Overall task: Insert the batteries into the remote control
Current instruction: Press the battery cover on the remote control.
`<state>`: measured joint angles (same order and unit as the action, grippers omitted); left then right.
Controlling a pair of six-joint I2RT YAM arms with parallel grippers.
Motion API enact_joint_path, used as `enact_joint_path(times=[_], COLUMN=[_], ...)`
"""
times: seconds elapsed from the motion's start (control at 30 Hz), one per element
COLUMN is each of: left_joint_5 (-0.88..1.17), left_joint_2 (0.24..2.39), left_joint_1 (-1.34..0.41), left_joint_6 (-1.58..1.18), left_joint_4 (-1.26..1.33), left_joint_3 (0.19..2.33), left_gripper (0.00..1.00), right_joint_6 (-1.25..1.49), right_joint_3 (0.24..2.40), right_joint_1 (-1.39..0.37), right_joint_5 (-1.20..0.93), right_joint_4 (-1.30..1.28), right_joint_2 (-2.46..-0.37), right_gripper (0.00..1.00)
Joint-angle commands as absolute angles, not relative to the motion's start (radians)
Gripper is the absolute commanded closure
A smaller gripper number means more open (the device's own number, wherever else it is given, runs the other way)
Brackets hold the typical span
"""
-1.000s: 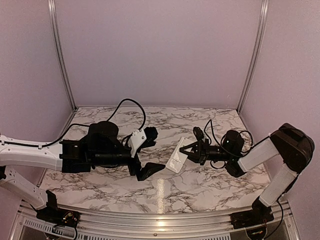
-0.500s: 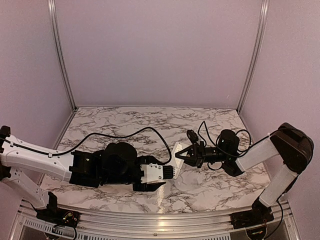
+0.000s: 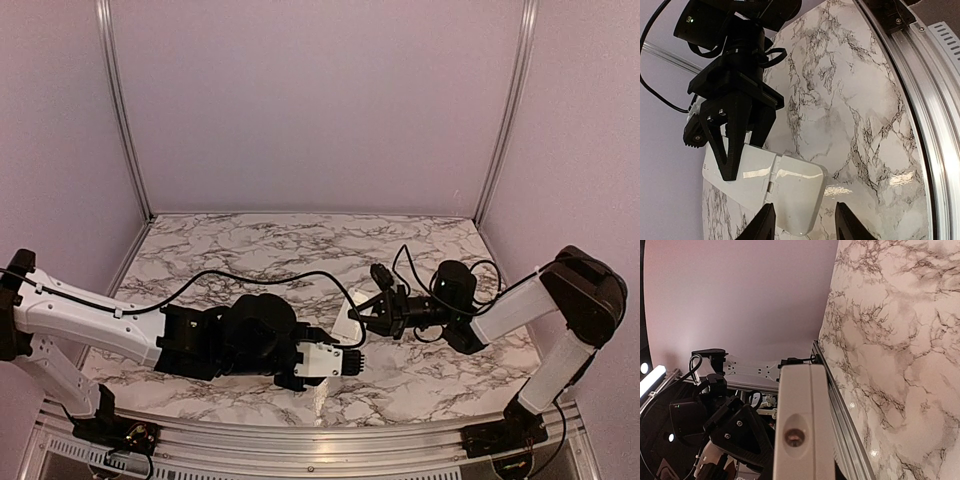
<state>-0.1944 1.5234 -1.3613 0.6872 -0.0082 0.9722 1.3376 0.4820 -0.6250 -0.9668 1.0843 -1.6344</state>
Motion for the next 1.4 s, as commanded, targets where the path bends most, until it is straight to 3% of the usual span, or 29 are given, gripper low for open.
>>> enact_joint_path(times=[0.0,0.77,1.37], left_joint_5=[-0.215,-0.251,-0.238], left_joint_2=[1.553,1.615,1.641], left_joint_1=[-1.367,-1.366,-1.335], left_joint_6=[0.715,0.727,0.706], left_joint_4=[-0.026,-0.063,-0.075], left_joint_3=[1.006,1.049,1.034], left_gripper=[0.58,0.75,0.82], right_joint_6=[1.35,1.388,1.486], right_joint_3=[0.505,0.496,0.487], right_joint_1=[-0.646,-0.656,-0.72], right_joint_5=[-0.959,-0.954,-0.946], right_joint_4=[1.08,1.117,1.229], right_joint_2=[-1.641,-1.638,-1.643], right_gripper=[1.0,1.0,1.0])
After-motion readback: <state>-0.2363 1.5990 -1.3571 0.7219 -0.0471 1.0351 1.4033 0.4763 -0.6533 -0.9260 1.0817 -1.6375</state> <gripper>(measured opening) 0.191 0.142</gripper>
